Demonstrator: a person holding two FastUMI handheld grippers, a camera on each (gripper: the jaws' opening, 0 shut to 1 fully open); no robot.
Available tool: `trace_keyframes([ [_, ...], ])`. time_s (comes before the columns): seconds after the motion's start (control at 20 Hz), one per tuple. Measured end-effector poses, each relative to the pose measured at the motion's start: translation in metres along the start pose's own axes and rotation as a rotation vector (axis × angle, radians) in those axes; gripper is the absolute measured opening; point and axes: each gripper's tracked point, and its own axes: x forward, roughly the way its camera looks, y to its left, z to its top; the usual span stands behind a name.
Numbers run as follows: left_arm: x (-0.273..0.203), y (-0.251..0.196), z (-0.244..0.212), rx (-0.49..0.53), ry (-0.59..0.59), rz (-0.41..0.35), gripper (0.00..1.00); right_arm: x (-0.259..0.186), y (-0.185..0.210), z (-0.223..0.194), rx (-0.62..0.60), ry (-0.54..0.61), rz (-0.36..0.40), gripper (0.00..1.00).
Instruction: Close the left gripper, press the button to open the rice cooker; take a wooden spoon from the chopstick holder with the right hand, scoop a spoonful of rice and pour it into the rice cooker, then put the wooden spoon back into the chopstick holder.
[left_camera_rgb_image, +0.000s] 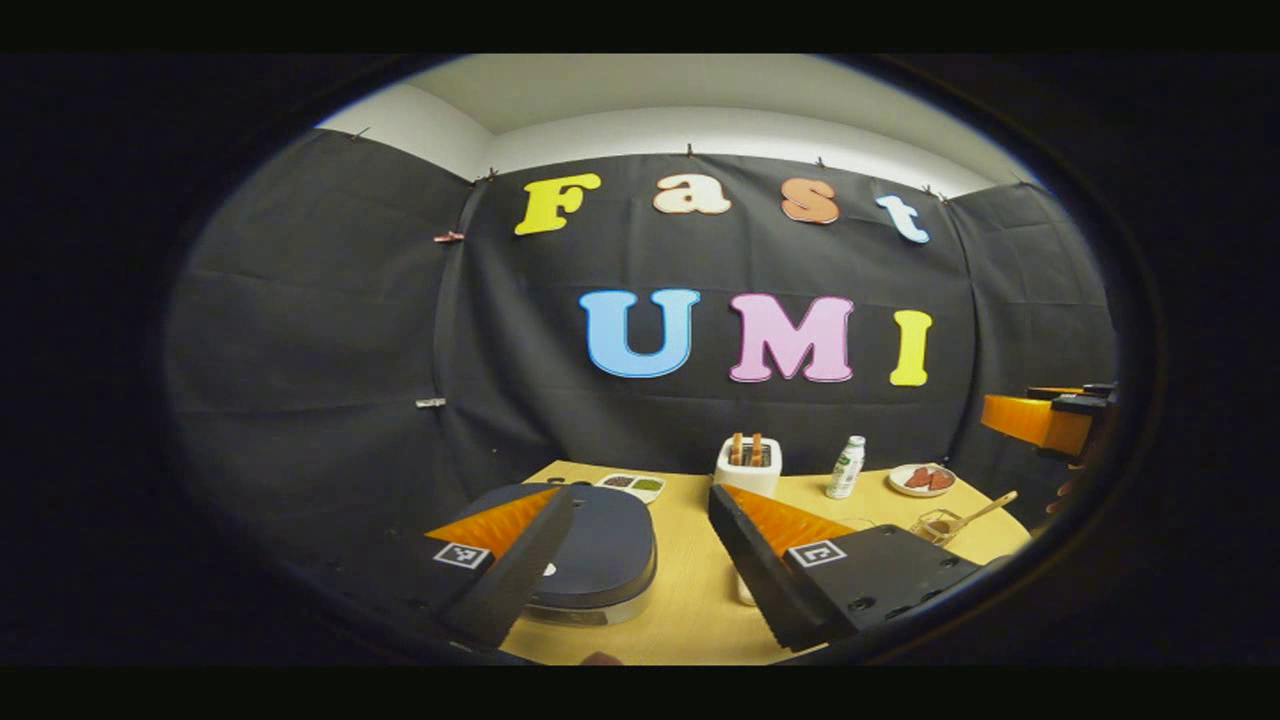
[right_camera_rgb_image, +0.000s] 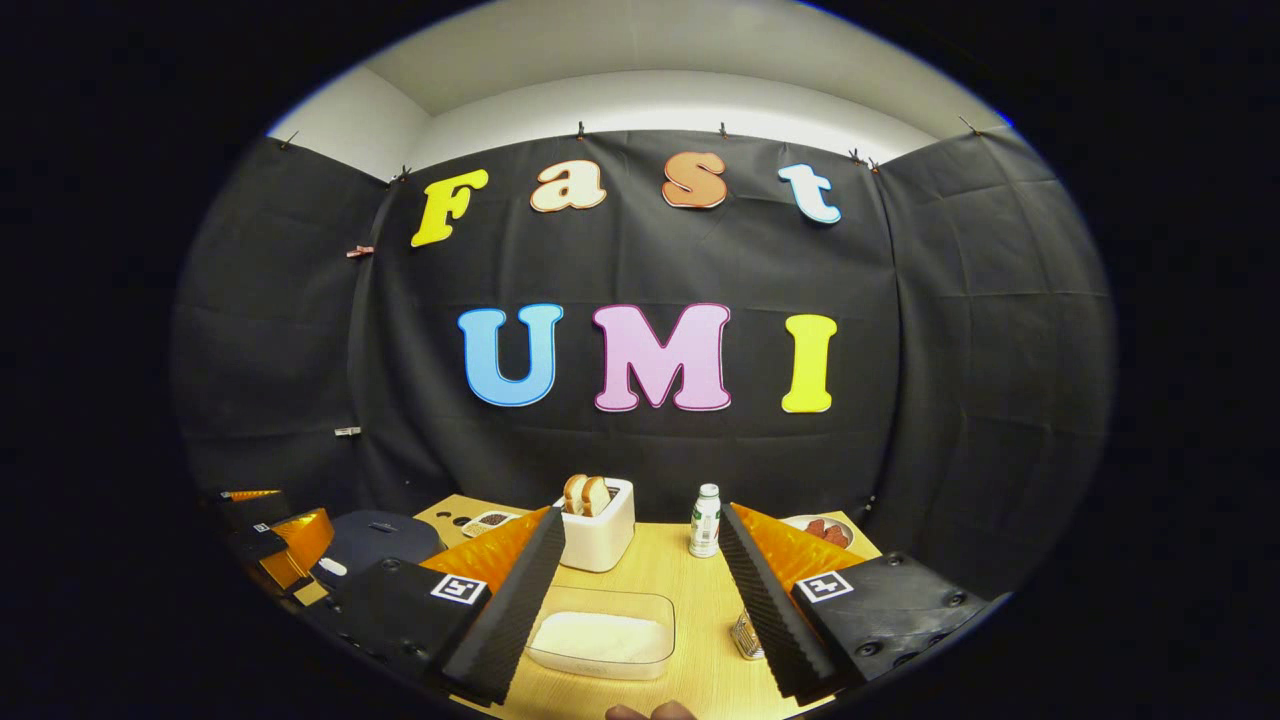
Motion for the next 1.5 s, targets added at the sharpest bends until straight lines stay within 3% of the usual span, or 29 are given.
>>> trace_keyframes([
  [0.25,0.004,0.014,-0.002,-0.004,0.002,0.026,0.93,0.005,0.008,-0.001,-0.001,0.003,0.020,0.96],
  [0.45,0.010,0.030,-0.004,-0.018,0.005,0.060,0.87,0.009,0.014,-0.002,-0.009,0.004,0.032,0.96],
  [0.85,0.025,0.064,-0.027,-0.053,0.074,0.102,0.51,0.014,0.026,-0.006,-0.024,0.005,0.047,0.96],
  [1.1,0.037,0.082,-0.048,-0.082,0.133,0.115,0.20,0.018,0.034,-0.008,-0.028,0.009,0.052,0.96],
  [1.3,0.046,0.087,-0.072,-0.078,0.202,0.096,0.14,0.020,0.037,-0.015,-0.032,0.026,0.051,0.96],
  [1.35,0.048,0.088,-0.080,-0.067,0.223,0.094,0.08,0.020,0.038,-0.018,-0.033,0.032,0.050,0.96],
  [1.5,0.055,0.090,-0.095,-0.084,0.276,0.076,0.08,0.021,0.037,-0.020,-0.035,0.039,0.044,0.96],
])
